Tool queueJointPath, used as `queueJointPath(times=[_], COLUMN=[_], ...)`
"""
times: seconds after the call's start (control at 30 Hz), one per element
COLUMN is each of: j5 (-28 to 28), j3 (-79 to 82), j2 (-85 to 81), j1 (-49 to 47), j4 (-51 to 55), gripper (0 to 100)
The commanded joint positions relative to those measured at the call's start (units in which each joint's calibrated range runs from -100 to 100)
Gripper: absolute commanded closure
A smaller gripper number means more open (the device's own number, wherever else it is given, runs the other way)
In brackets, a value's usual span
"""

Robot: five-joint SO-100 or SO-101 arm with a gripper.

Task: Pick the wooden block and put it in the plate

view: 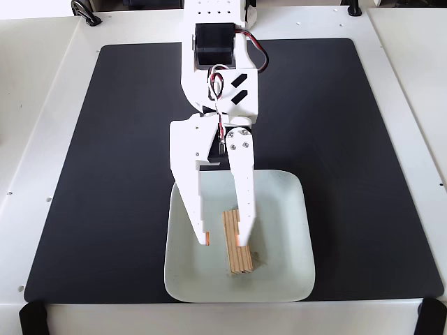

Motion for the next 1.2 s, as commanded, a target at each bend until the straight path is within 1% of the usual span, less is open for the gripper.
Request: queueJointPath(times=[0.0,0.1,0.27,0.63,0.87,0.93,1.17], j5=[0.02,0.02,0.29,0.45,0.45,0.08,0.4], j3=[5.51,16.3,38.89,89.81,112.21,113.38,113.65], j2=[-8.24,-16.21,-33.07,-76.88,-102.73,-107.48,-119.94], j1=[-0.03,-0.26,-1.26,-7.65,-11.12,-12.01,-13.25], j4=[0.06,-0.03,-0.65,-0.74,-0.47,3.15,29.66], gripper=[97,99,99,99,99,99,99])
